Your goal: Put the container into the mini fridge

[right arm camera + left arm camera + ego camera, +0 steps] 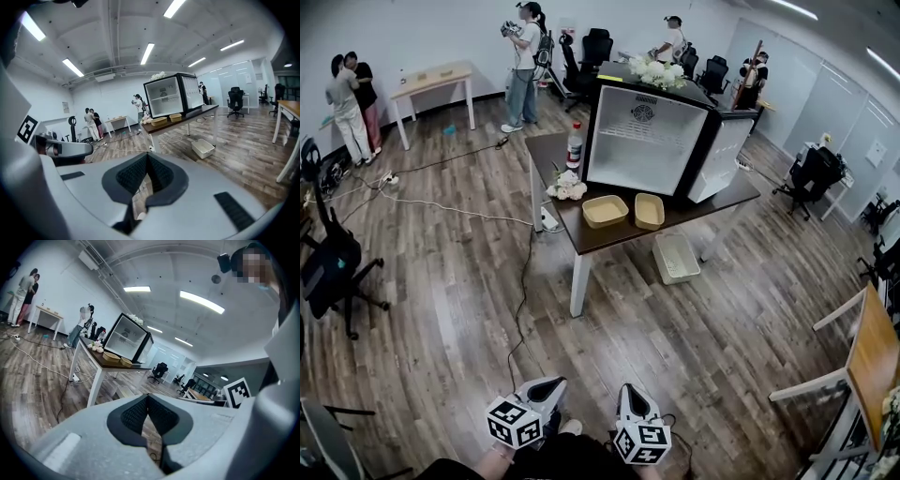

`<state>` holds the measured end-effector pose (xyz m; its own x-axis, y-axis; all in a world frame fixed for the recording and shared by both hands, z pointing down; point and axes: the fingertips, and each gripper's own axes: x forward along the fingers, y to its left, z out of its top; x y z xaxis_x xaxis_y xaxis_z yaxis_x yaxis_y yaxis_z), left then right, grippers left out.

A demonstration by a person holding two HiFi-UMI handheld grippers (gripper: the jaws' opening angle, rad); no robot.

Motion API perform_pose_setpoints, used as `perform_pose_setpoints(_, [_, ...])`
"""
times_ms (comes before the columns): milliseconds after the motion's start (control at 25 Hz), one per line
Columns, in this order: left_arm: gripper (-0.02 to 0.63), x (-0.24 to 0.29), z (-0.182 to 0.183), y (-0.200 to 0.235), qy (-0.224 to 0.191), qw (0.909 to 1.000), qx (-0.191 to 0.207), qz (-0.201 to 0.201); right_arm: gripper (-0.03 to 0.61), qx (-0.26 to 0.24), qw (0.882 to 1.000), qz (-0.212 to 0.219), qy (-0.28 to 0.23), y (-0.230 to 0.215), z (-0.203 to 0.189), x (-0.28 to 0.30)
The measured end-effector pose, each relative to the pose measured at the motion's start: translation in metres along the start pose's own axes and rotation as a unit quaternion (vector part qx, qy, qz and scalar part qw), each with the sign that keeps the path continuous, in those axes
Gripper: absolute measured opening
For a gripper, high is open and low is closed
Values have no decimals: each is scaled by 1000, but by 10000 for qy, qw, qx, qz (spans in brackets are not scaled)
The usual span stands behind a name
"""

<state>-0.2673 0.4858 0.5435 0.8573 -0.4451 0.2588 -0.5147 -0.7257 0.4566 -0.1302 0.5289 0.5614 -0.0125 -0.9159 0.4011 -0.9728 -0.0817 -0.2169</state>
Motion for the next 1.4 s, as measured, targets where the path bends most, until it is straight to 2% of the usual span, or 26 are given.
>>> perform_pose_setpoints(280, [8, 21, 11, 23, 18, 9999, -34, -123, 8, 532, 9986, 16, -66, -8, 8, 22])
perform_pose_setpoints(560, [8, 64, 49, 57, 91, 9992, 66, -386, 8, 469, 9982, -363, -36, -18, 28, 66])
perform_pose_setpoints(760, [8, 93, 78, 97, 127, 9989, 116, -427, 8, 406, 9976, -566, -36, -20, 48, 110])
perform_pose_setpoints(1120, [8, 132, 125, 161, 235, 9973, 277, -634, 8, 537, 9957, -746, -147, -5, 78, 186])
perform_pose_setpoints(1400, [8, 150, 146, 194, 358, 9960, 374, -728, 8, 688, 9940, -833, -177, 12, 86, 222])
